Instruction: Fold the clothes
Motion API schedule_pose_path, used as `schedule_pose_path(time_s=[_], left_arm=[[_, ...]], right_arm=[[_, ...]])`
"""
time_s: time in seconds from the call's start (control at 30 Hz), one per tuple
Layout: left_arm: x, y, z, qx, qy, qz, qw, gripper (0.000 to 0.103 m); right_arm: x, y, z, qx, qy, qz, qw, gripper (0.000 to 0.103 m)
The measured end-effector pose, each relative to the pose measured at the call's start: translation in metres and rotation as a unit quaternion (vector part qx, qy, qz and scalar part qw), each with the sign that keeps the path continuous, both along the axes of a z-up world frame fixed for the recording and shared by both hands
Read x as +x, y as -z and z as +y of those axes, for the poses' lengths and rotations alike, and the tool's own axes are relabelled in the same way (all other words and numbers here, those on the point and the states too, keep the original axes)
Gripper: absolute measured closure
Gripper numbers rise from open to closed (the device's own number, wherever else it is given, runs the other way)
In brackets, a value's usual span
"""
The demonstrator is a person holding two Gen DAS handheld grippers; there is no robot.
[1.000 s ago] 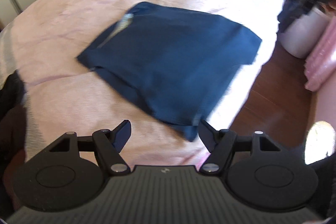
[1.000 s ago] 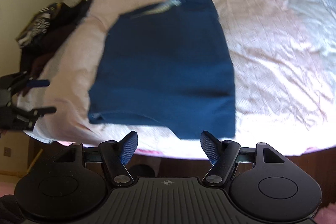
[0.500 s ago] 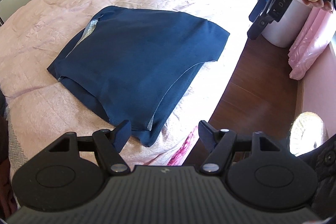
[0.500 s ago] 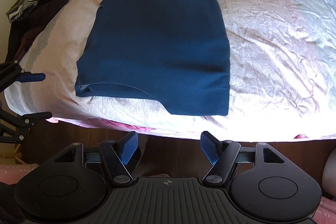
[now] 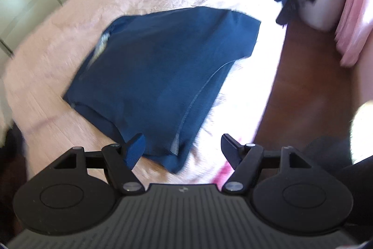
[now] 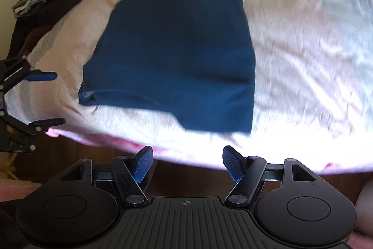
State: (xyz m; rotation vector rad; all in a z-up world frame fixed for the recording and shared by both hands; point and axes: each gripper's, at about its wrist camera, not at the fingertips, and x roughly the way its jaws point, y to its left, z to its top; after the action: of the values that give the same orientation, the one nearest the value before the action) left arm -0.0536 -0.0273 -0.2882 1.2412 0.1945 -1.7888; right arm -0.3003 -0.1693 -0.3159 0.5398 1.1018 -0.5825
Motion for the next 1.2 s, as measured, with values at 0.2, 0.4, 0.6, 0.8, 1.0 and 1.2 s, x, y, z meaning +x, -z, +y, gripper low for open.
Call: schedule_pose_path(time_s=[0.2, 0.4, 0.6, 0.8, 1.0, 1.2], left_arm=[[-0.035, 0.057, 0.004, -0.07, 0.058, -0.097, 0.9912, 0.034], [-0.05, 0.103, -0.005, -0.121, 0.09, -0.183, 0.9715, 0.034], [-0.028, 0.078, -0.021, -0.126, 0.075, -0.191, 0.9706, 0.064], [-0.005, 0.035, -0.065, -0.061, 0.029, -0.107, 0.992, 0.093], [0.028, -0.014, -0.116, 0.009, -0.047, 0.029, 0.9984, 0.094], [0.042, -0.036, -0.124, 0.04, -0.053, 0.071, 0.9953, 0.094]], right_arm=[[-0.003, 0.024, 0.017, -0.094, -0.053, -0.013, 0.994, 0.033], [-0.011, 0.045, 0.021, -0.112, -0.052, -0.029, 0.992, 0.033], [-0.016, 0.045, 0.021, -0.133, -0.064, -0.036, 0.988, 0.033], [-0.01, 0.054, 0.03, -0.205, -0.16, 0.006, 0.966, 0.033], [0.002, 0.072, 0.049, -0.299, -0.276, 0.018, 0.913, 0.024], [0.032, 0.1, 0.06, -0.367, -0.338, -0.008, 0.866, 0.023]])
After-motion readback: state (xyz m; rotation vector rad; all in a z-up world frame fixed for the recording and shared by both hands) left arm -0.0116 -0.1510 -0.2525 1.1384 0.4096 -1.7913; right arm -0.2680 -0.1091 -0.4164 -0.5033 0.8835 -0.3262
